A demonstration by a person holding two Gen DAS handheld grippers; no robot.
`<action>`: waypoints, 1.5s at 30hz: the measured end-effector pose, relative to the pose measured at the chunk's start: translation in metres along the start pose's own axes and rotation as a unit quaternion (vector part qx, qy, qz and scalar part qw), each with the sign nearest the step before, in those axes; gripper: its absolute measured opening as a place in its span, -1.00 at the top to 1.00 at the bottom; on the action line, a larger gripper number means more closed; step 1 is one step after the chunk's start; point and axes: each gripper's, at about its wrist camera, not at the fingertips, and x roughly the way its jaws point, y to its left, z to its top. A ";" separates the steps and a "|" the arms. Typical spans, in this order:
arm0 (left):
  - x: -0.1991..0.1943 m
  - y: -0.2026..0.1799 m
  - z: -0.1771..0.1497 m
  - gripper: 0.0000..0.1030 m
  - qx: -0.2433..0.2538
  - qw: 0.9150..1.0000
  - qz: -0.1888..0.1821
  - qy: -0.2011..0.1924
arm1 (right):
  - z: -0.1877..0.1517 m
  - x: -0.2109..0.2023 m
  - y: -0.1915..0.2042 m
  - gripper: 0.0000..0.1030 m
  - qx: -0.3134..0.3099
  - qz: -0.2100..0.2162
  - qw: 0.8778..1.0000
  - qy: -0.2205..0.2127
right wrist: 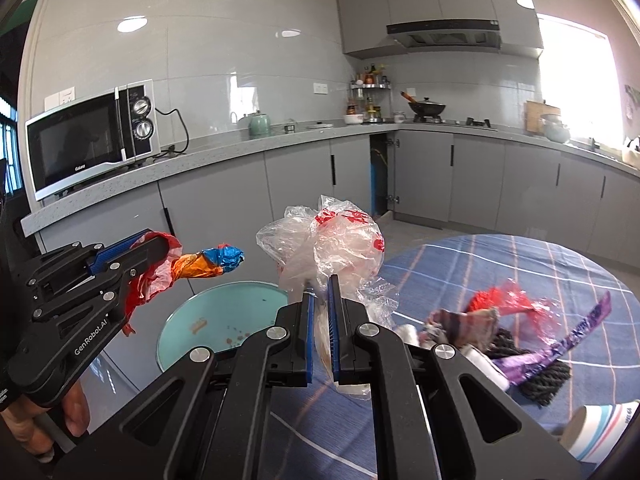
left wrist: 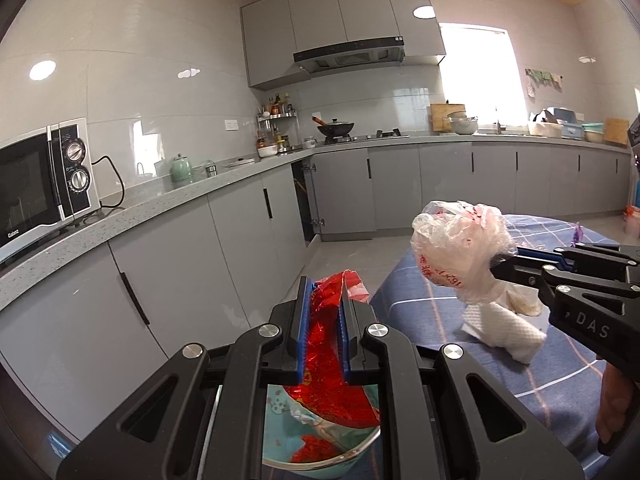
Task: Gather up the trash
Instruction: 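Carry the red wrapper and clear bag over the teal bin with both tools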
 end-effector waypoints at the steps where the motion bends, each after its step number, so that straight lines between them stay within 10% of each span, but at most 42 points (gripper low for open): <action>1: 0.000 0.002 -0.001 0.76 0.000 1.000 0.002 0.000 | 0.001 0.002 0.003 0.86 -0.002 0.002 1.000 0.000; 45: 0.010 0.053 -0.004 0.75 -0.013 0.995 0.097 0.018 | 0.014 0.079 0.042 0.86 -0.019 0.034 0.999 0.023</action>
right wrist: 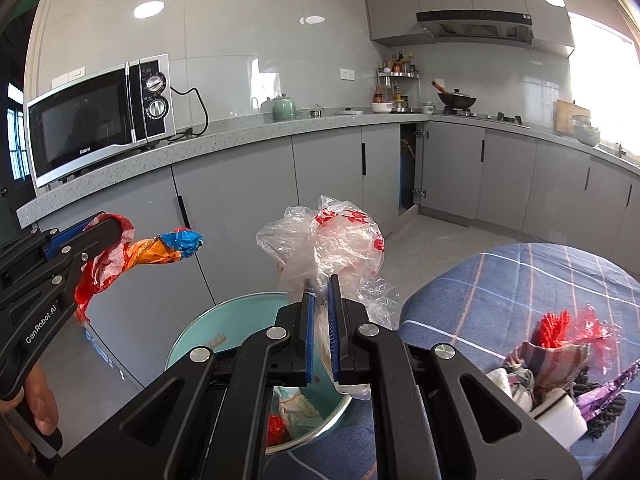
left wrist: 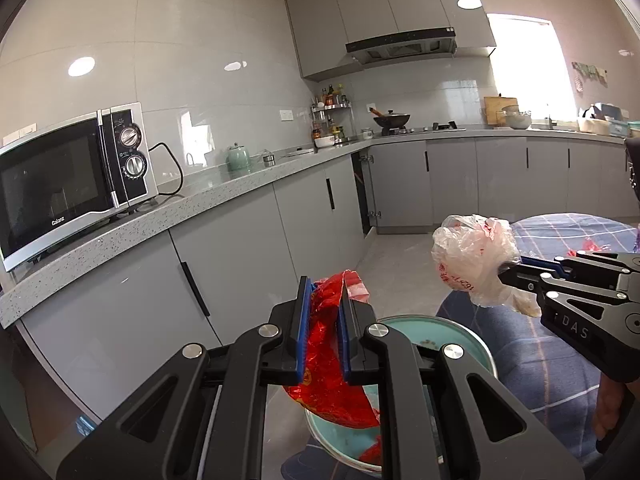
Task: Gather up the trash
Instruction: 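Carry the red wrapper and clear bag over the teal bin with both tools, then open both tools to drop the trash into the teal bin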
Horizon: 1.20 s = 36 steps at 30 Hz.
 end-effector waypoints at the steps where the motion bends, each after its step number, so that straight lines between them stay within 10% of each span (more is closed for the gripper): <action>1: 0.002 0.001 0.000 0.75 0.000 1.000 0.002 0.002 | 0.000 0.002 0.001 0.86 -0.001 0.001 1.000 0.001; 36: 0.024 0.002 -0.013 0.69 0.004 1.000 0.012 0.023 | -0.002 0.037 0.027 0.85 -0.025 0.021 0.999 0.026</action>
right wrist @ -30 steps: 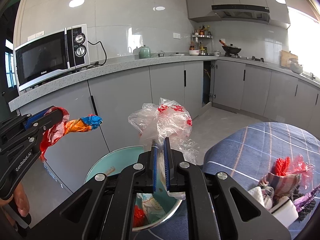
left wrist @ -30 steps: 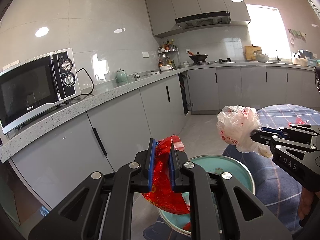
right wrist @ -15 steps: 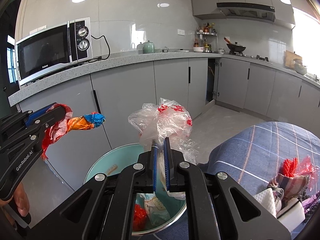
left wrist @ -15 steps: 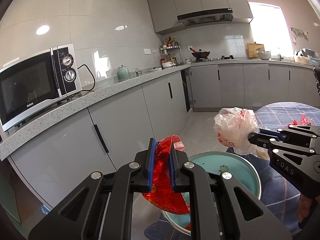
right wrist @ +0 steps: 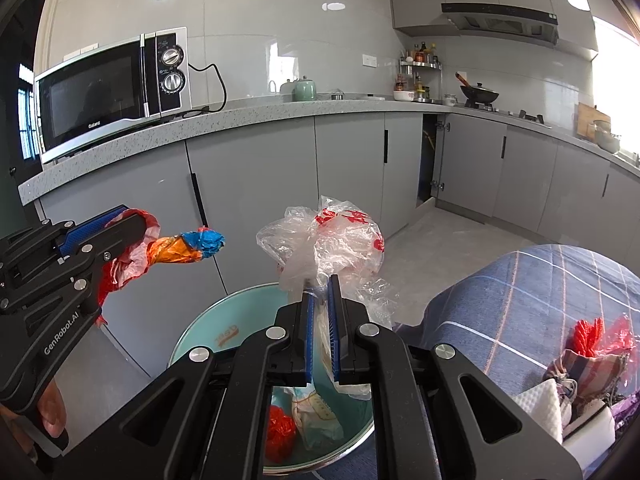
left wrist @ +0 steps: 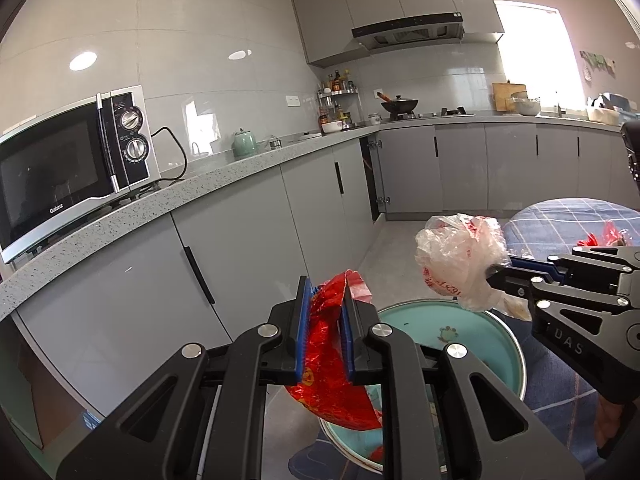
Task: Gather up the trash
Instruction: 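Open both tools to drop the trash into the teal bin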
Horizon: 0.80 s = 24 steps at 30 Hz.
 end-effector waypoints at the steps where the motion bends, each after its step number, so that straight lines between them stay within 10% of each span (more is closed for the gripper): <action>1: 0.000 0.000 -0.001 0.68 -0.001 1.000 0.000 -0.001 | 0.000 0.002 0.000 0.83 -0.001 0.002 1.000 0.003; 6: 0.002 -0.003 -0.003 0.00 0.007 1.000 -0.001 -0.004 | -0.001 0.006 -0.002 0.59 0.003 0.002 1.000 0.012; 24: 0.000 -0.004 -0.004 -0.25 0.013 1.000 0.010 -0.005 | -0.009 -0.004 -0.011 0.30 0.017 -0.011 1.000 0.011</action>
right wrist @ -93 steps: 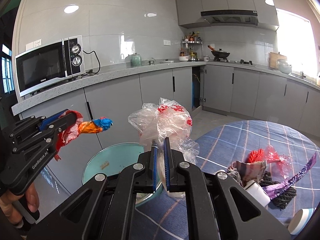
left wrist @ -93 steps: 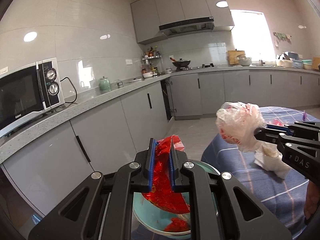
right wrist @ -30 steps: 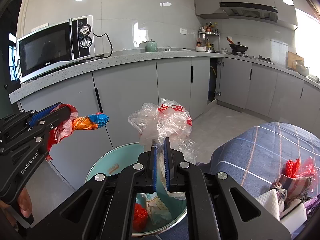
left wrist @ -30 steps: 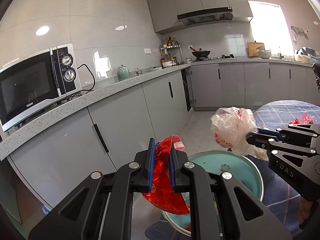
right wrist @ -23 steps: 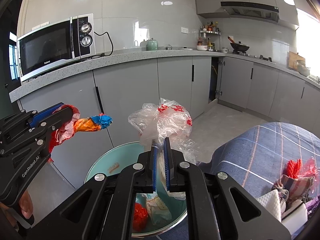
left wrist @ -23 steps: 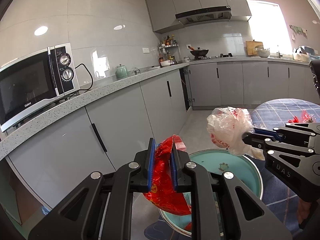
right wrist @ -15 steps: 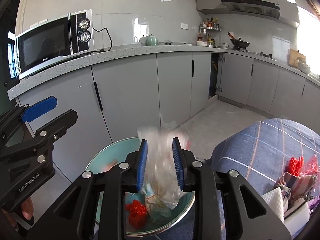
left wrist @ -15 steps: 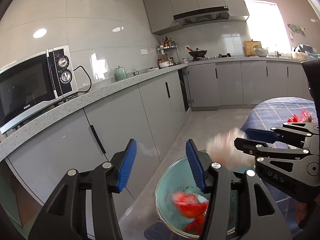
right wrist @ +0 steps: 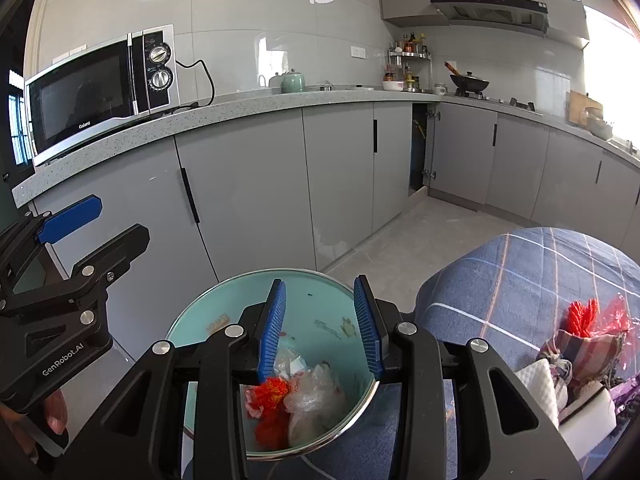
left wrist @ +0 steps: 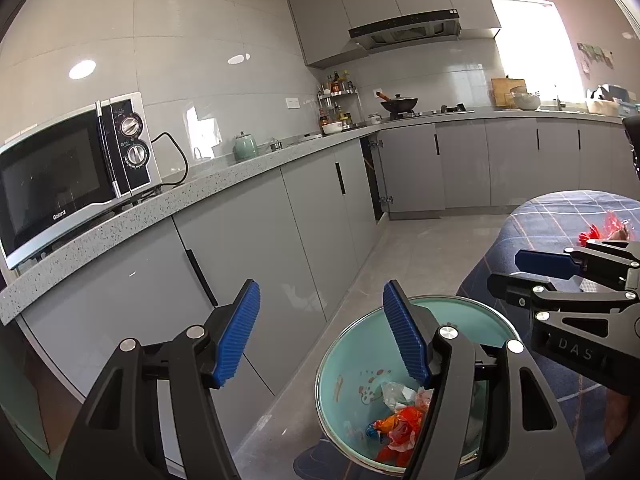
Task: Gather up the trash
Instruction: 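Open both tools to drop the trash into the teal bin, then move both open tools back toward the trash pile on the table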
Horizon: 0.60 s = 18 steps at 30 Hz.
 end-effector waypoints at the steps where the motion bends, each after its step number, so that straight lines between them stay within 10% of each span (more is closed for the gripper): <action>1: 0.000 -0.001 0.001 -0.25 0.002 1.000 0.000 -0.001 | -0.001 -0.001 0.000 0.29 0.000 0.000 1.000 -0.001; 18: -0.008 -0.012 0.003 -0.28 0.015 1.000 -0.004 -0.008 | -0.001 -0.020 -0.009 0.22 0.005 -0.007 1.000 -0.017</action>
